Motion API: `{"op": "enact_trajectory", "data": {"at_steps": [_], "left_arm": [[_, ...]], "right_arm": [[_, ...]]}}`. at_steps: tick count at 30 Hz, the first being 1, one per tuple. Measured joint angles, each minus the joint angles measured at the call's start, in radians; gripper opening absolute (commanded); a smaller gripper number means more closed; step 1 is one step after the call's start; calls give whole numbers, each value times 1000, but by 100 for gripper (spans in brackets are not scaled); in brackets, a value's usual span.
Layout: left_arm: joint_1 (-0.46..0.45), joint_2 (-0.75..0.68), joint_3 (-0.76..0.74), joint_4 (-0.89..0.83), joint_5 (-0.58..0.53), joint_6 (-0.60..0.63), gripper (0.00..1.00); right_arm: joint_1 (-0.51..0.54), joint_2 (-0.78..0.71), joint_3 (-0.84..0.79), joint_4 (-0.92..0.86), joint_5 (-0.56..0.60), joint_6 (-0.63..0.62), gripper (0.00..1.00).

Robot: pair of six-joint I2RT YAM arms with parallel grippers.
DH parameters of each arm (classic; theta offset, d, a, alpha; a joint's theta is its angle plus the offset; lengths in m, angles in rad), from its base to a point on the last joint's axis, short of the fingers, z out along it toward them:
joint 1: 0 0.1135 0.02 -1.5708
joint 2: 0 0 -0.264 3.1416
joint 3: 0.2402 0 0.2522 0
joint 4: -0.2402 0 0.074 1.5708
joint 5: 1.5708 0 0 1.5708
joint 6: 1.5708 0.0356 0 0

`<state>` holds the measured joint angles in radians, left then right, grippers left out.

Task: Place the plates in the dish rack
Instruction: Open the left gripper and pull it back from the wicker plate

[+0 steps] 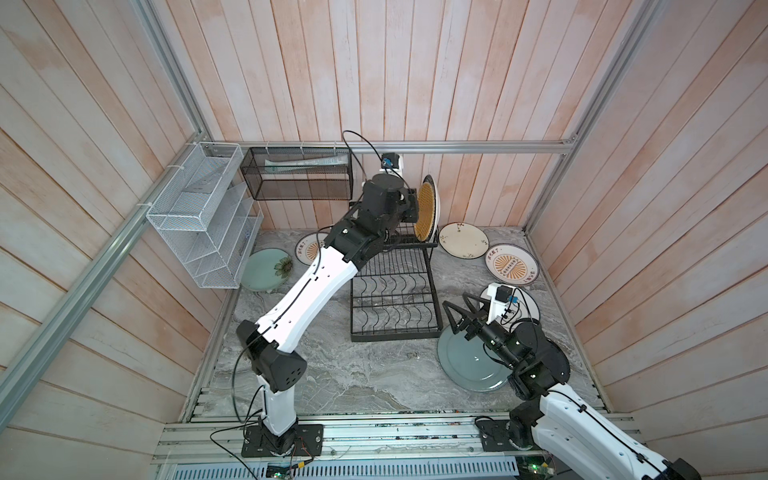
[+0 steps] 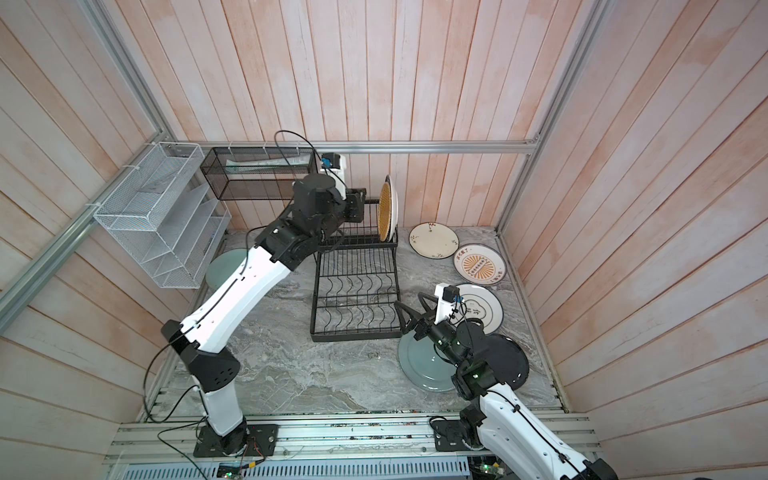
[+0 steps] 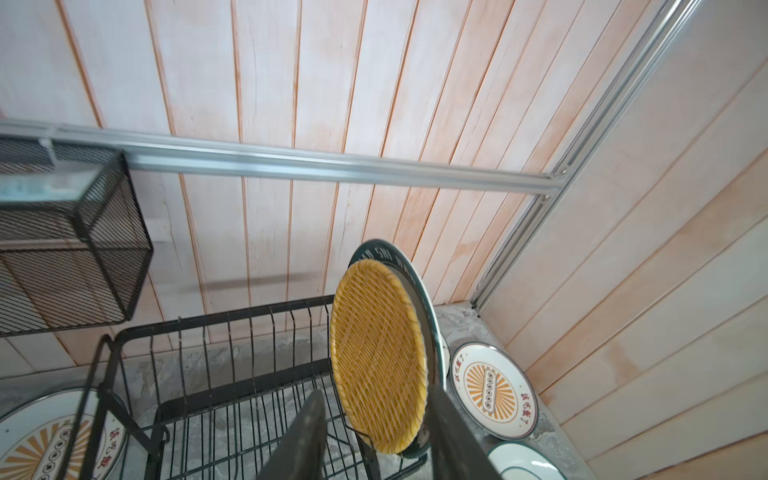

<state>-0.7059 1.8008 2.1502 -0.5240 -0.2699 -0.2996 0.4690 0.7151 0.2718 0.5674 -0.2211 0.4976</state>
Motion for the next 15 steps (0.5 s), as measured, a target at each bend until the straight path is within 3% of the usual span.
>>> {"op": "enact_trajectory", "data": {"at_steps": [3,5,10,15], "left_arm": [[5,-143,-128,15,20,-6,51],[8,-248,-242,34,32,-8,61],[16,-500,-542,76,57,19,100],[20,-726,-794,109,89,83,100]], "right_arm": [[0,5,0,-4,13,-7,98],[0,5,0,-11,22,-13,98],[0,5,2,-31,53,-25,98],[-1,34,37,-78,92,-29,98]]}}
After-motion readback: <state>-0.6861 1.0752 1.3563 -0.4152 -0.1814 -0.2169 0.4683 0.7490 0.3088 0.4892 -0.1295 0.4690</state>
